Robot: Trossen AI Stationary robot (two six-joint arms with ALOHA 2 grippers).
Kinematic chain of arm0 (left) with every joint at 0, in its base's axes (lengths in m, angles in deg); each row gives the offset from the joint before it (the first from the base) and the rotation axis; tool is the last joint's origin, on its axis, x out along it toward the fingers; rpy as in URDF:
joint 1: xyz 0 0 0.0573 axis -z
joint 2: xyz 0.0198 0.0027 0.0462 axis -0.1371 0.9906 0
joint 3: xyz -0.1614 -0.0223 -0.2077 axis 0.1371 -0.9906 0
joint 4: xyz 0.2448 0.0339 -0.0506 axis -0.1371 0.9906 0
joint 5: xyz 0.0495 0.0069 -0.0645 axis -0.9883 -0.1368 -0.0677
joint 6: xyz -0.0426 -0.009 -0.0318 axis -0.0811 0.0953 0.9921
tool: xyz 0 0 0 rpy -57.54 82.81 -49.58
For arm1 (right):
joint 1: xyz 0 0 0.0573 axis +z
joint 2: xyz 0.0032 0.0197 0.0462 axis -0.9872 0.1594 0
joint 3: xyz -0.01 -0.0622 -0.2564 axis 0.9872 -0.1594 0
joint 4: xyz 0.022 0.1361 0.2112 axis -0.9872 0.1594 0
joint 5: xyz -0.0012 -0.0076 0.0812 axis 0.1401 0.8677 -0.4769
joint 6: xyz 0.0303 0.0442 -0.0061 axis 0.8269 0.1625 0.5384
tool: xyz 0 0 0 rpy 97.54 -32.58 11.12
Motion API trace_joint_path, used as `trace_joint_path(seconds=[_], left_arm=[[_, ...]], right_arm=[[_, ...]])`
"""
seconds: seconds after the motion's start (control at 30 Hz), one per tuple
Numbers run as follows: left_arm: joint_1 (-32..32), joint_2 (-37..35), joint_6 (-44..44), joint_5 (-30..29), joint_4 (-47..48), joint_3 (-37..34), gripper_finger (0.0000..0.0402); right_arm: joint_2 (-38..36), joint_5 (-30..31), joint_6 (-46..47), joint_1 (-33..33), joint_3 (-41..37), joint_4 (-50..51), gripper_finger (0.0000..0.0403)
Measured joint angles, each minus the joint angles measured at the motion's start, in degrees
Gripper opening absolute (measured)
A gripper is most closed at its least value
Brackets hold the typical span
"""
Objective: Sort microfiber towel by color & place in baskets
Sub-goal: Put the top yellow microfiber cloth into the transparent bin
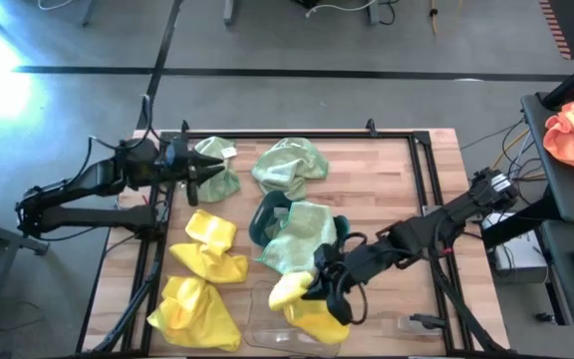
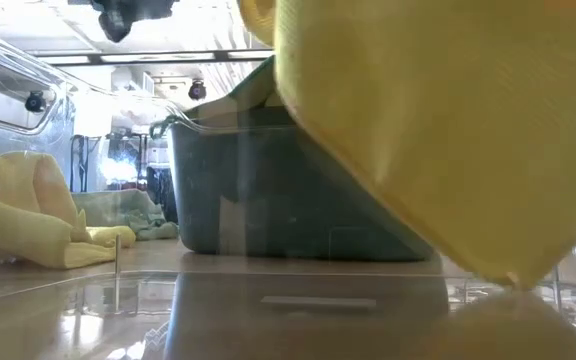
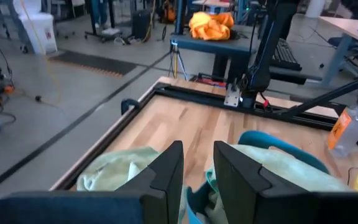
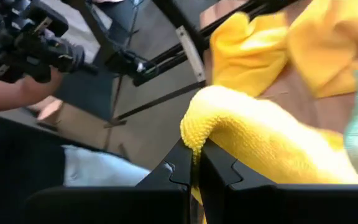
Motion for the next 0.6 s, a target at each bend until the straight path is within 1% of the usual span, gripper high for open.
trace_joint_path(seconds=[0.17, 0.4, 0.6], left_arm=[[-0.02, -1.9, -2.97, 0.02, 0.02, 0.0, 0.0075], [-0.02, -3.29, -5.19, -0.01, 0.02, 0.0, 0.0075], [-0.02, -4.16, -5.65, 0.0, 0.05, 0.0, 0.0075]], right_arm=[[5.51, -4.75, 2.49, -0.17, 2.44, -2.93, 0.0009], [10.28, -5.31, 3.25, -1.08, 7.8, -2.73, 0.0009], [11.52, -5.37, 4.78, -1.03, 9.57, -2.68, 0.0009]])
